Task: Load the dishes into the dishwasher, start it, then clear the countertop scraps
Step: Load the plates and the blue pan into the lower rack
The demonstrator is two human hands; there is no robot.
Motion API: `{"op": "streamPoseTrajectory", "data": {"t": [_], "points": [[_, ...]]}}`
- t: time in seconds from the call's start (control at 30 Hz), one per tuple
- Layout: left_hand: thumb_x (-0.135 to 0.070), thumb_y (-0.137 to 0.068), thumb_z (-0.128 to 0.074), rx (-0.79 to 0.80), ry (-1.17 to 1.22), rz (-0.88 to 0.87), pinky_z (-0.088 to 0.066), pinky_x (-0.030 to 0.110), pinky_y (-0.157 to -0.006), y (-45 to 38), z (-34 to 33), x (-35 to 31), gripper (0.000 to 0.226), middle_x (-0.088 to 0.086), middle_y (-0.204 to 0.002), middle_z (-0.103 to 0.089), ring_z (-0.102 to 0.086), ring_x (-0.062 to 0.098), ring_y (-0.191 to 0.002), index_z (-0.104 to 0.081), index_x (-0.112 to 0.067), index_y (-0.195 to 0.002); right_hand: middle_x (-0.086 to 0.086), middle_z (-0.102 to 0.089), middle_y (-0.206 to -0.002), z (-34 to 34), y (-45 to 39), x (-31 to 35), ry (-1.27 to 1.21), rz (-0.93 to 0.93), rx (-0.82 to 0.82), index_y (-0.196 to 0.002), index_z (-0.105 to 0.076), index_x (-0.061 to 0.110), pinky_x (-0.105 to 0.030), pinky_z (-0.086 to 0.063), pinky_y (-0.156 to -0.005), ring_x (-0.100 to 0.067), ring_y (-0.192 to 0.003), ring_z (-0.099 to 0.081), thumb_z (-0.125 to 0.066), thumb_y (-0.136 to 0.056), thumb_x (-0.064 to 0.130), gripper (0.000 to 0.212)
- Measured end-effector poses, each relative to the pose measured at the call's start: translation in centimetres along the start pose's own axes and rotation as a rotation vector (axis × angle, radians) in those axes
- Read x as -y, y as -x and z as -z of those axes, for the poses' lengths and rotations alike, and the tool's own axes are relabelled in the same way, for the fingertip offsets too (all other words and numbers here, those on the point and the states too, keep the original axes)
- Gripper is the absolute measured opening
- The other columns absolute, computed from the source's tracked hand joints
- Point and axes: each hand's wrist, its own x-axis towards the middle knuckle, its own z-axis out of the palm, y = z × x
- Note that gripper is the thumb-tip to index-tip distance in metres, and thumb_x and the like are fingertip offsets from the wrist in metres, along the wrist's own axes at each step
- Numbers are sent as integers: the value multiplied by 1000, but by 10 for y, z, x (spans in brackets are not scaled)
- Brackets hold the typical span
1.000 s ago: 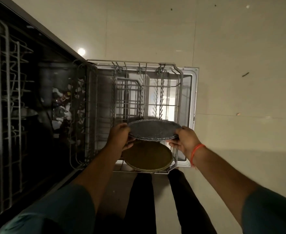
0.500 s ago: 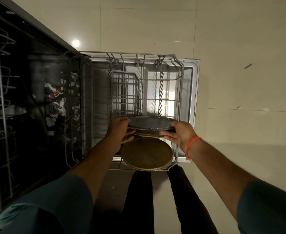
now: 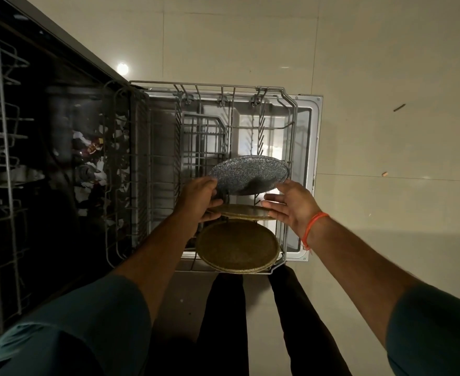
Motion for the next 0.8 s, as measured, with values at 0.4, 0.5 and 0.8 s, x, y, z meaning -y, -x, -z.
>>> {"op": "streamPoseTrajectory", "data": {"t": [0.4, 0.5, 0.8], "points": [[-28, -107, -51, 5, 1, -46, -57, 40, -90, 11, 3, 15, 26, 5, -134, -61, -66, 20, -110, -59, -25, -132, -13, -70, -117, 0, 13, -9, -1, 1, 0, -151, -37, 21, -34, -57, -71, -24, -93, -73, -46, -106, 23, 46], [-25, -107, -50, 7, -9, -65, -54, 41, -98, 17, 4, 18, 28, 3, -137, -60, -64, 20, -115, -59, -25, -134, -14, -70, -116, 0, 19, -10, 5, 18, 3, -149, -38, 22, -37, -56, -82, -25, -92, -72, -46, -106, 23, 44], [-29, -106, -54, 20, 26, -101, -56, 38, -94, 38, 14, 38, 32, 2, -134, -62, -65, 19, -115, -57, -25, -138, -11, -72, -111, -3, 44, -22, 5, 59, 24, -139, -46, 22, -36, -55, -77, -25, -94, -72, -47, -105, 23, 34]]}}
